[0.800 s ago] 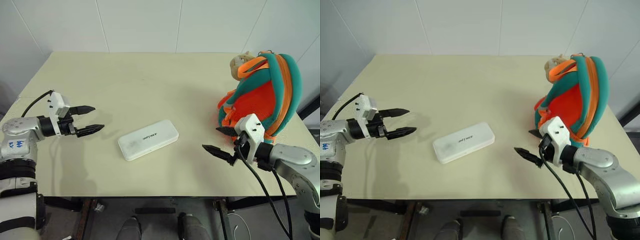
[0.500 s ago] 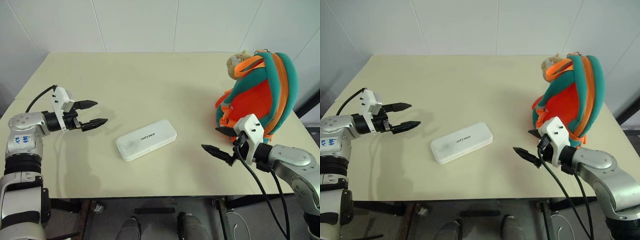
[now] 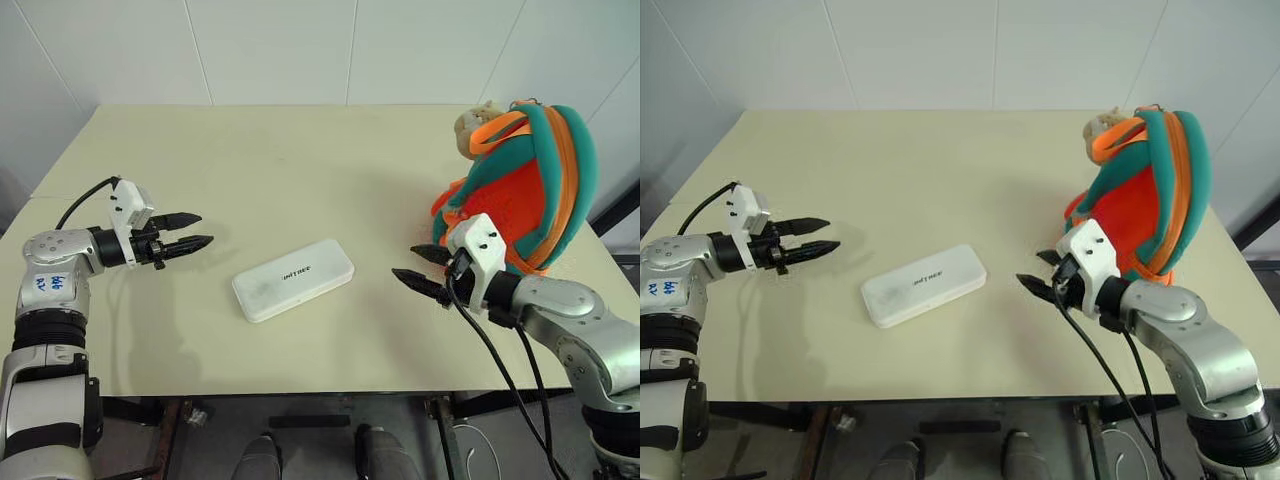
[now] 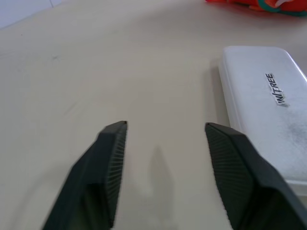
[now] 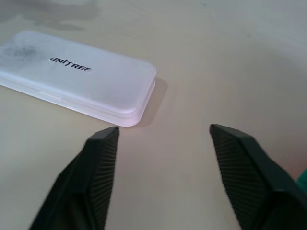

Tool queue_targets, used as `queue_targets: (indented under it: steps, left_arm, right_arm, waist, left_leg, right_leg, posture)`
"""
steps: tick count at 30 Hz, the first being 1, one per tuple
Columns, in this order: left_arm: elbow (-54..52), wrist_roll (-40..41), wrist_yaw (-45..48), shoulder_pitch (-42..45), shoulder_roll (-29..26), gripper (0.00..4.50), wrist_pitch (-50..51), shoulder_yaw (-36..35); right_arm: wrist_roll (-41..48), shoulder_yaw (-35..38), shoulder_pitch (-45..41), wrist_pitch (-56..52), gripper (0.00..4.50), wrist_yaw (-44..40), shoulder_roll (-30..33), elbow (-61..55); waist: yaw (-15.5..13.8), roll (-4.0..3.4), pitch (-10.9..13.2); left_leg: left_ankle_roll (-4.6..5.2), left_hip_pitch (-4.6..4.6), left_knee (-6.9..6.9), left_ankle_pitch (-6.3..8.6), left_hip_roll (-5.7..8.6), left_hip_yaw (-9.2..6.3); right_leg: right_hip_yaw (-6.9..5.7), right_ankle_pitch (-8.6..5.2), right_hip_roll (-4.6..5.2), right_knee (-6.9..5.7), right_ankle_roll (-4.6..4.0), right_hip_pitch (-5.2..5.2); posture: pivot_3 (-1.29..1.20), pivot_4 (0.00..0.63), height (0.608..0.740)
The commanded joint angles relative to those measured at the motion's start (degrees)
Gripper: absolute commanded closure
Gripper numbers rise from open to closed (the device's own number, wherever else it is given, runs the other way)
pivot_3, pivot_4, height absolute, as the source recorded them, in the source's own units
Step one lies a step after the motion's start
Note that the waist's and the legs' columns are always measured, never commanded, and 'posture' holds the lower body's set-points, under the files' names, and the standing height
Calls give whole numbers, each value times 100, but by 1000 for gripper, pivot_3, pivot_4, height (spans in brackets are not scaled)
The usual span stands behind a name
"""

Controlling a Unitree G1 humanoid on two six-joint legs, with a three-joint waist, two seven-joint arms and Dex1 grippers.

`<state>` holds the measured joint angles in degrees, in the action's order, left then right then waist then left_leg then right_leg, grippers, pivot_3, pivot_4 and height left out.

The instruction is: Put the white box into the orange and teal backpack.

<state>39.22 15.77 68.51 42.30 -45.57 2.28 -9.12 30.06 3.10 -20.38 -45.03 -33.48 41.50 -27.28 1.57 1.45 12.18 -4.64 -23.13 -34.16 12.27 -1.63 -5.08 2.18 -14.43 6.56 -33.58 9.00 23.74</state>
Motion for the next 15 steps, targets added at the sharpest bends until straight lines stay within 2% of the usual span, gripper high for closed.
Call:
queue_targets:
  steps: [1, 5, 15]
  left_arm:
    - [-81, 28, 54, -13, -197, 3142, 157, -83]
    - [-174, 129, 413, -223, -253, 4462, 215, -91]
    - [-1439, 98, 294, -1356, -453, 4491, 1387, 54]
  right_arm:
    - [-192, -97, -344, 106, 3000, 96, -153, 178]
    - [-703, -398, -647, 475, 4411, 100, -250, 776]
    - [-1903, -1189, -1745, 1342, 4467, -42, -697, 2794]
  waist:
    - [2, 1, 0]
    - [2, 0, 0]
    - [20, -2, 1]
  left_leg:
    - [0, 0, 0, 0, 0, 0]
    - [0, 2, -1, 0, 0, 0]
    - [0, -2, 2, 0, -2, 0]
  right_leg:
    - [0, 0, -1, -1, 0, 0]
    - [0, -1, -1, -3, -2, 2]
    - [1, -1, -3, -16, -3, 12]
  posture:
    - [0, 150, 740]
    - [0, 150, 740]
    - [0, 150, 740]
